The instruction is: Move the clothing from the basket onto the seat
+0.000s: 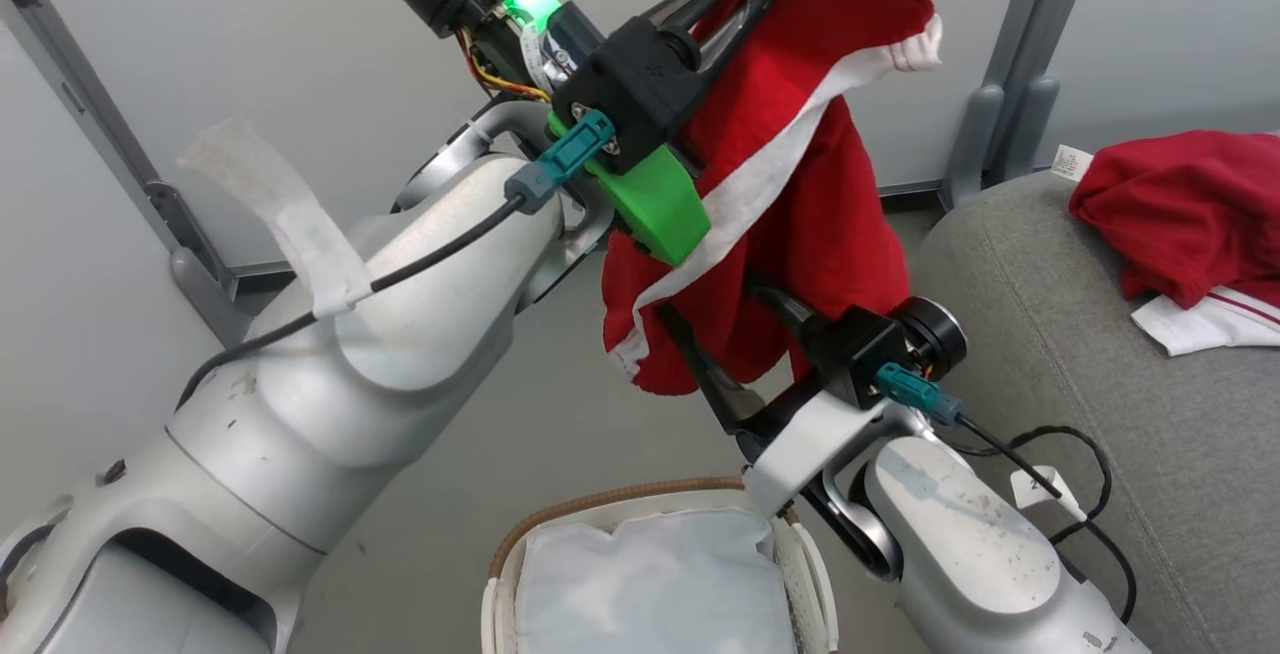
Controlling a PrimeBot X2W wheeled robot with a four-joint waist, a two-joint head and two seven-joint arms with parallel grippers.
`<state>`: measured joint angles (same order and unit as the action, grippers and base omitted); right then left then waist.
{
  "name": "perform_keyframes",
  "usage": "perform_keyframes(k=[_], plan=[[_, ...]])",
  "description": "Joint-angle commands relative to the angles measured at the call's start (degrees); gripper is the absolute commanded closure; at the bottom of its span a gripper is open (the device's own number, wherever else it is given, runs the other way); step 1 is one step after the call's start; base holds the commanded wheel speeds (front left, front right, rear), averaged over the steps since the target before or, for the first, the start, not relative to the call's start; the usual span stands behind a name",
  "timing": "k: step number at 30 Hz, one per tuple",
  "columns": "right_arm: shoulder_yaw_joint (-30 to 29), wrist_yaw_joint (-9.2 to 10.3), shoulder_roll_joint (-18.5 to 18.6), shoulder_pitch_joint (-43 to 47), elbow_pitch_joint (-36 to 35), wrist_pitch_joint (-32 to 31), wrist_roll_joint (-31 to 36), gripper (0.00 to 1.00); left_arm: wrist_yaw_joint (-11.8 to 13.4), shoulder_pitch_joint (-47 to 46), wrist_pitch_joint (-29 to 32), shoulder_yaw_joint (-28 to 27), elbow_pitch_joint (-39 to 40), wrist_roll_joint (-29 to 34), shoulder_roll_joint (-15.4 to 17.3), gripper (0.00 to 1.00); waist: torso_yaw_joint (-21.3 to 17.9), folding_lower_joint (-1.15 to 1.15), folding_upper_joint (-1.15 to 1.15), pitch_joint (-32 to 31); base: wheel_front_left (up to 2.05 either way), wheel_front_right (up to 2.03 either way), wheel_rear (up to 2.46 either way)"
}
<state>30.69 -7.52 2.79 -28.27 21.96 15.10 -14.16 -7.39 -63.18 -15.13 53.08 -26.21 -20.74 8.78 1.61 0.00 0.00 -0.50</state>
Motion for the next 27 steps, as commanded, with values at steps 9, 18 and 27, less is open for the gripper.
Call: perform_keyframes(k=[9,18,27], plan=[[2.04,0.06,0.19,-6.02,4.48,0.11,-2.9,0.93,-0.13,-0.76,-0.02,0.28,3.02,-1.54,-1.35,1.0,1.85,0.0,0.0,-0.18,0.0,0.0,0.0],[3.05,0.06,0.19,-8.29,5.13,0.11,-2.63,1.0,-0.13,2.06,0.01,-1.5,0.89,-2.93,0.15,1.0,1.38,0.0,0.0,0.47,0.0,0.0,0.0],[1.34,0.06,0.19,-6.46,3.44,0.11,-1.22,1.0,-0.09,7.83,0.01,-4.53,-3.22,-5.13,1.59,1.0,0.02,0.0,0.0,1.44,0.0,0.0,0.0]])
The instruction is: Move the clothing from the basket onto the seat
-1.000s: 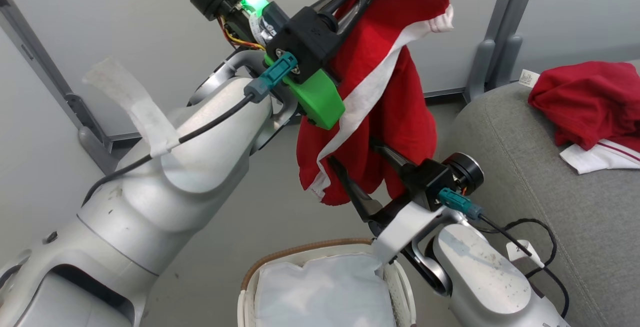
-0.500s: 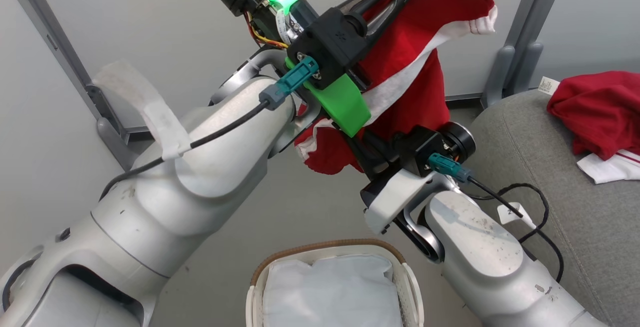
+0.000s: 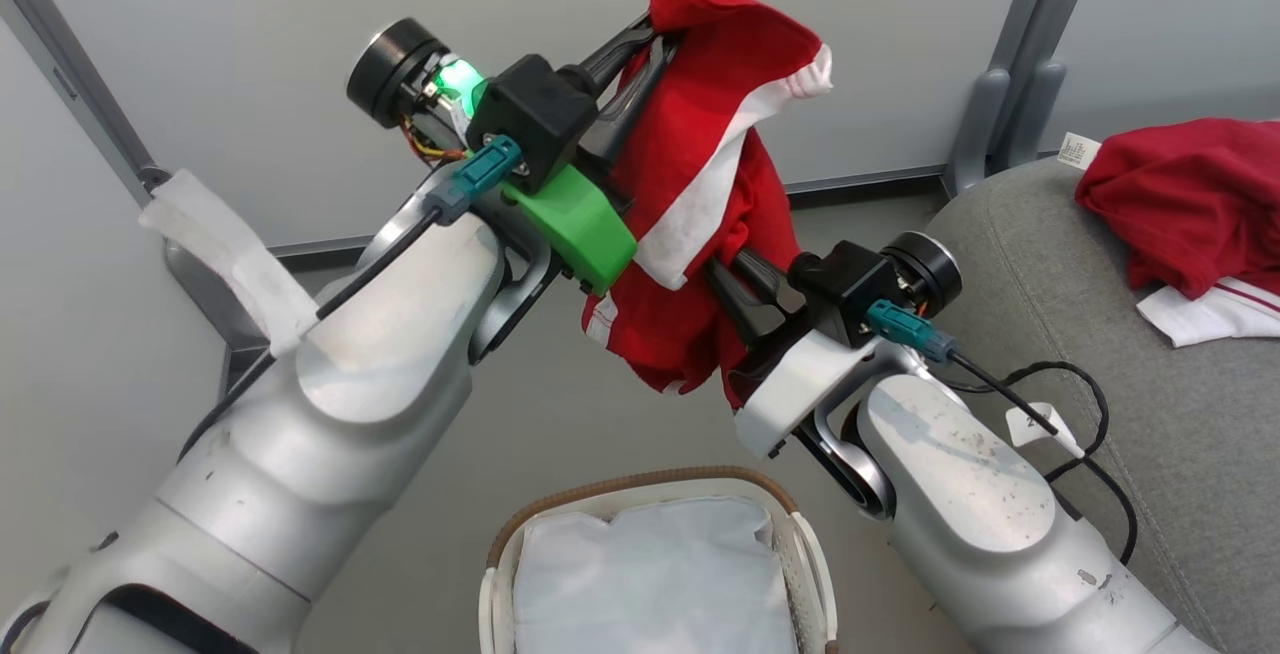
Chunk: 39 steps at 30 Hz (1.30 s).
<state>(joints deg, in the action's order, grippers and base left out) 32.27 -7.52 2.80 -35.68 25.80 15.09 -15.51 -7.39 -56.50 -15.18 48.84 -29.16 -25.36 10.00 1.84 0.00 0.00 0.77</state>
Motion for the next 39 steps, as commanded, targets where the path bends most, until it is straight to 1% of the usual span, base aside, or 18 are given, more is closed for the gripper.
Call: perform_keyframes(k=[1,3,4,5,6,9,17,25,31,39], plan=[[-0.61,0.06,0.19,1.11,-0.6,0.12,0.45,1.0,0.07,2.19,0.05,-0.82,-0.53,-0.76,0.43,1.0,-0.35,0.0,0.0,0.29,0.0,0.0,0.0],[-1.36,0.06,0.19,1.29,-1.1,0.12,1.03,1.0,0.29,4.35,0.05,-1.9,-1.03,-1.14,0.45,0.76,-0.56,0.0,0.0,0.45,0.0,0.0,0.0],[-1.76,0.06,0.19,1.33,-1.3,0.12,1.35,1.0,0.49,5.35,0.05,-2.42,-1.1,-1.18,0.46,0.51,-0.64,0.0,0.0,0.51,0.0,0.0,0.0],[-2.37,0.06,0.18,1.39,-1.51,0.12,1.82,1.0,0.71,6.76,0.05,-3.21,-1.04,-1.3,0.41,0.04,-0.72,0.0,0.0,0.59,0.0,0.0,0.0],[-2.82,0.06,0.18,1.52,-1.67,0.12,2.05,1.0,0.87,7.89,0.05,-3.77,-0.97,-1.33,0.33,0.0,-0.77,0.0,0.0,0.65,0.0,0.0,0.0],[-4.42,0.06,0.17,2.24,-2.15,0.12,2.94,1.0,1.37,12.08,0.05,-5.89,-0.47,-1.04,-0.03,0.0,-0.85,0.0,0.0,0.85,0.0,0.0,0.0],[-7.77,0.06,0.19,3.6,-3.27,0.12,5.16,1.0,1.53,22.42,0.05,-11.06,1.1,1.12,-1.65,0.0,-0.94,0.0,0.0,1.27,0.0,0.0,0.0],[-9.9,0.06,0.19,4.96,-4.5,0.12,6.33,1.0,0.88,31.94,0.05,-16.46,3.16,3.57,-3.7,0.0,-1.58,0.0,0.0,1.7,0.0,0.0,0.0],[-11.14,0.06,0.18,5.81,-5.25,0.12,6.71,1.0,0.38,36.18,0.05,-18.98,3.75,5.6,-4.53,0.0,-2.03,0.0,0.0,1.89,0.0,0.0,0.0],[-12.65,0.06,0.18,6.19,-5.57,0.12,7.15,1.0,-0.01,37.84,0.05,-20.65,3.99,7.47,-5.21,0.0,-2.6,0.0,0.0,2.08,0.0,0.0,0.0]])
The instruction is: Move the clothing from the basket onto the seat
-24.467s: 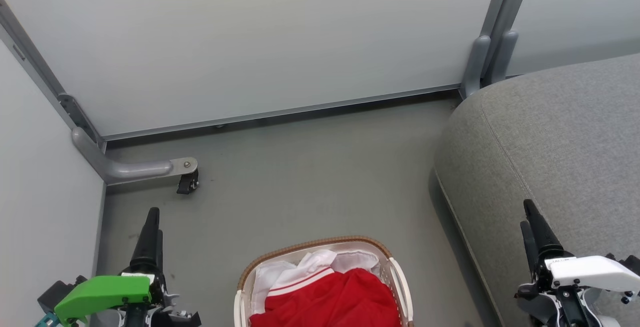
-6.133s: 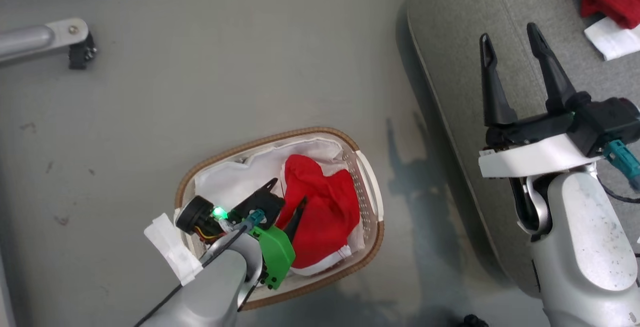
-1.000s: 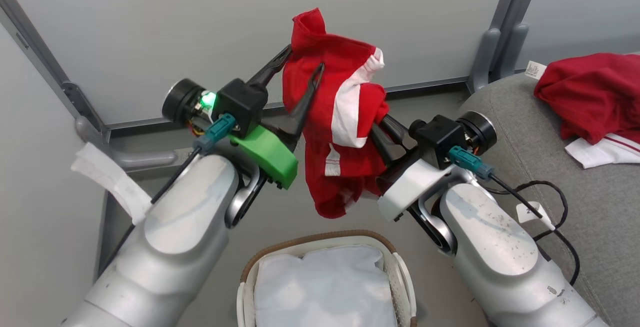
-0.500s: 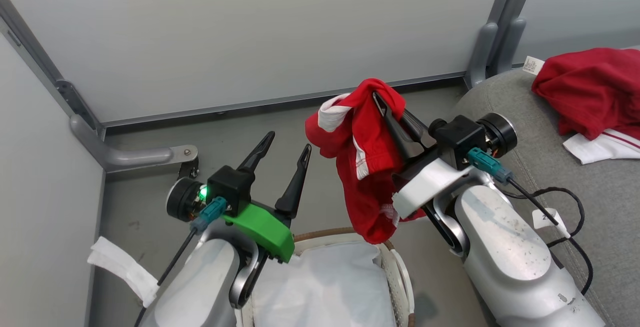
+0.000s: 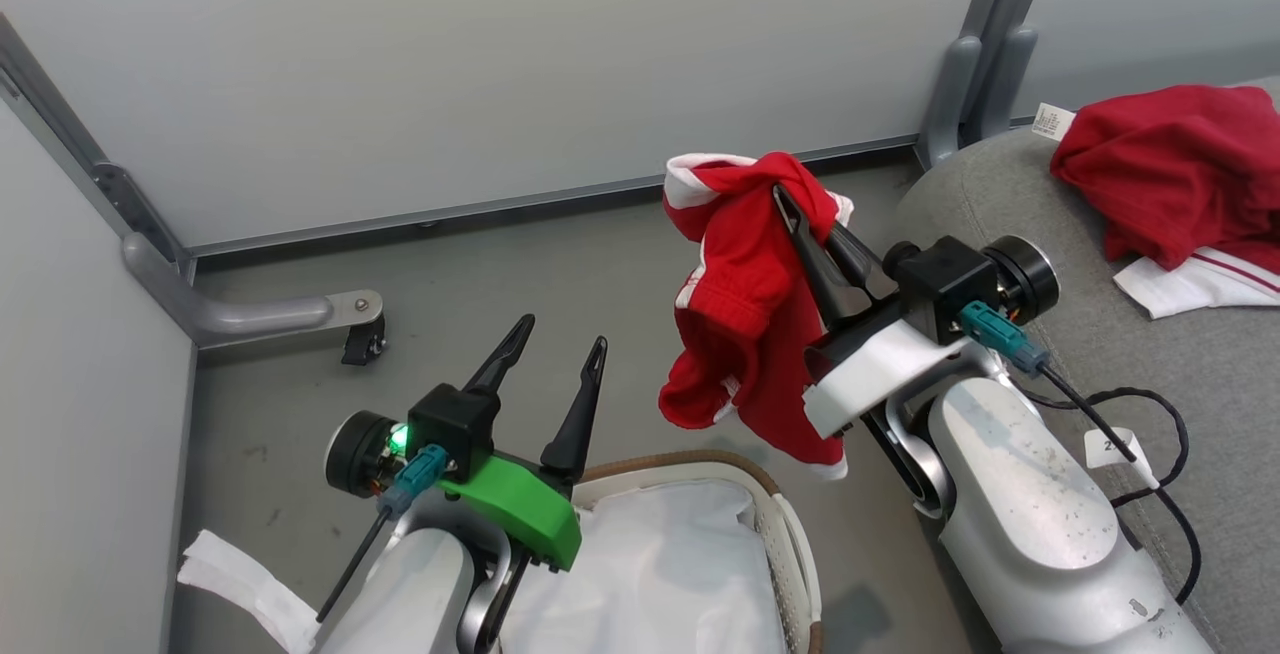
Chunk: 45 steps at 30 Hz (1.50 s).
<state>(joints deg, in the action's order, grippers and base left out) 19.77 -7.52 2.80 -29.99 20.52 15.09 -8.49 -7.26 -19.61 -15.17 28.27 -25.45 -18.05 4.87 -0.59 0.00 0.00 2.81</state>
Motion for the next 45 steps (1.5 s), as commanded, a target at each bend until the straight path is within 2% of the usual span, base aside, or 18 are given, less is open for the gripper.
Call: perform_keyframes(k=[1,8,21,27,36,45], plan=[[-0.38,0.06,0.18,0.46,-0.34,0.12,0.25,1.0,-0.17,1.1,0.04,-0.09,0.39,0.44,-0.19,0.0,-0.47,0.0,0.0,0.06,0.0,0.0,0.0],[-2.31,0.06,0.21,-0.7,-1.1,0.12,1.96,1.0,-0.3,1.88,0.05,0.26,1.59,1.16,-0.79,0.0,-5.53,0.0,0.0,1.38,0.0,0.0,0.0],[-6.57,0.06,1.43,-1.77,-2.96,0.12,5.16,1.0,-0.27,-0.77,0.04,3.67,2.5,2.15,-0.5,0.0,-20.8,0.0,0.0,7.07,0.0,0.0,0.0],[-8.72,0.06,1.5,-1.46,-3.65,0.12,5.33,1.0,-0.28,-2.31,0.04,5.57,2.15,2.2,0.4,0.0,-24.67,0.0,0.0,9.36,0.0,0.0,0.0],[-10.8,0.06,2.63,-4.3,-4.51,0.12,5.94,1.0,-0.28,-4.25,0.04,7.62,2.48,2.25,1.51,0.0,-24.98,0.0,0.0,12.61,0.0,0.0,0.0],[-17.32,0.06,9.51,-17.79,-5.3,0.12,7.53,1.0,-0.28,-7.4,0.04,8.72,3.91,2.92,2.84,0.0,-21.44,0.0,0.0,18.21,0.0,0.0,0.0]])
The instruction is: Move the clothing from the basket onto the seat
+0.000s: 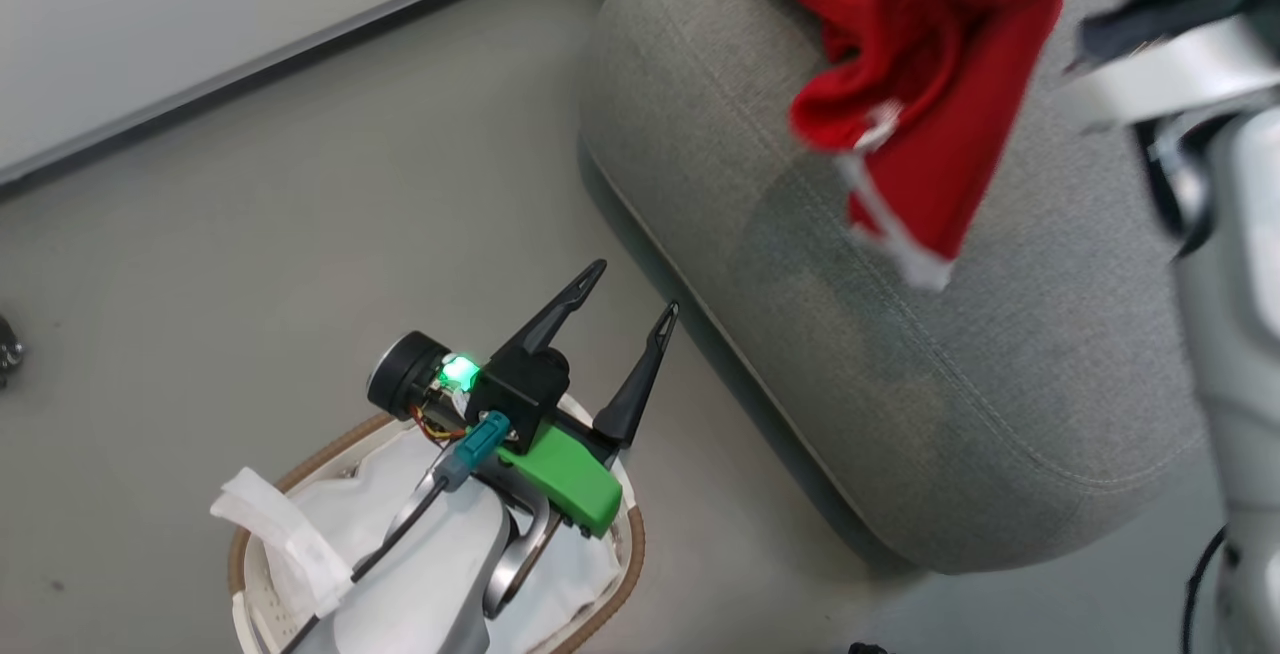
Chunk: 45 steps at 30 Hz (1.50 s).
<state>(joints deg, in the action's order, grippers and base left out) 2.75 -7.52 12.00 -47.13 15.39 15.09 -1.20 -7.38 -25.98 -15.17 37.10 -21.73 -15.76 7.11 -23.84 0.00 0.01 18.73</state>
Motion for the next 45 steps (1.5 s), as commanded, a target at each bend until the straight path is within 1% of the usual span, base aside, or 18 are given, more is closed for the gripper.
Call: perform_keyframes(k=[1,3,6,11,14,17,20,23,30,34,36,37,38,39,40,45], plan=[[-1.64,0.06,1.1,-2.62,0.06,0.12,-0.21,1.0,-0.16,-1.39,0.04,-0.28,0.39,0.66,0.75,0.0,2.31,0.0,-0.01,3.03,0.0,0.0,0.0],[-3.72,0.06,2.69,-6.1,0.99,0.12,-1.43,1.0,-0.16,-2.1,0.04,-0.48,0.57,1.0,1.04,0.0,3.24,0.0,-0.01,4.46,0.0,0.0,0.0],[-5.58,0.06,6.64,-10.77,3.01,0.11,-0.49,1.0,-0.16,-3.34,0.04,-0.34,0.99,1.3,1.39,0.0,4.66,0.0,-0.01,6.92,0.0,0.0,0.0],[-8.82,0.06,12.61,-17.52,9.32,0.04,0.88,1.0,-0.16,-5.74,0.04,-0.95,1.58,2.49,2.07,0.0,6.92,0.0,-0.01,11.87,0.0,0.0,0.0],[-10.66,0.06,14.71,-19.36,13.23,0.02,1.13,1.0,-0.16,-7.11,0.04,-1.05,2.03,3.05,2.44,0.0,7.84,0.0,-0.01,14.81,0.0,0.0,0.0],[-12.65,0.06,15.28,-19.39,17.88,0.07,1.59,1.0,-0.16,-8.42,0.04,-0.85,2.32,3.72,2.78,0.0,8.78,0.0,-0.01,17.6,0.0,0.0,0.0],[-14.07,0.06,15.03,-18.3,21.14,0.08,2.1,1.0,-0.16,-9.85,0.04,-0.52,2.59,4.27,3.04,0.0,9.87,0.0,-0.01,19.85,0.0,0.0,0.0],[-15.29,0.06,13.41,-16.21,23.57,0.09,2.99,1.0,-0.17,-11.19,0.04,-0.5,2.71,4.48,3.25,0.0,10.55,0.0,-0.01,21.81,0.0,0.0,0.0],[-16.73,0.06,8.94,-12.92,25.64,0.11,4.23,1.0,-0.17,-12.41,0.04,-0.38,2.34,5.21,3.0,0.0,10.73,0.0,-0.01,23.33,0.0,0.0,0.0],[-16.04,0.06,7.58,-11.24,25.0,0.1,5.23,1.0,-0.17,-12.3,0.04,-0.09,2.2,4.89,2.61,0.0,10.36,0.0,-0.01,22.93,0.0,0.0,0.0],[-15.94,0.06,7.03,-10.34,24.34,0.1,5.52,0.79,-0.17,-11.96,0.04,0.01,2.1,4.78,2.62,0.0,10.03,0.0,-0.01,22.41,0.0,0.0,0.0],[-15.78,0.06,6.72,-9.82,23.87,0.1,5.53,0.6,-0.17,-11.79,0.04,0.06,2.03,4.68,2.64,0.0,9.86,0.0,-0.01,22.06,0.0,0.0,0.0],[-15.6,0.06,6.51,-9.24,23.16,0.1,5.58,0.3,-0.17,-11.61,0.04,0.1,1.93,4.6,2.66,0.0,9.69,0.0,-0.01,21.58,0.0,0.0,0.0],[-15.45,0.06,6.44,-8.71,22.68,0.1,5.65,0.03,-0.17,-11.42,0.04,0.07,1.91,4.42,2.65,0.0,9.58,0.0,-0.01,21.1,0.0,0.0,0.0],[-15.31,0.06,6.48,-8.16,22.04,0.1,5.69,0.0,-0.17,-11.21,0.04,0.06,1.87,4.28,2.56,0.0,9.5,0.0,-0.01,20.6,0.0,0.0,0.0],[-14.19,0.06,6.16,-4.47,18.48,0.11,5.85,0.0,-0.17,-9.51,0.04,-0.52,1.28,3.16,1.9,0.0,9.26,0.0,-0.01,16.87,0.0,0.0,0.0]])
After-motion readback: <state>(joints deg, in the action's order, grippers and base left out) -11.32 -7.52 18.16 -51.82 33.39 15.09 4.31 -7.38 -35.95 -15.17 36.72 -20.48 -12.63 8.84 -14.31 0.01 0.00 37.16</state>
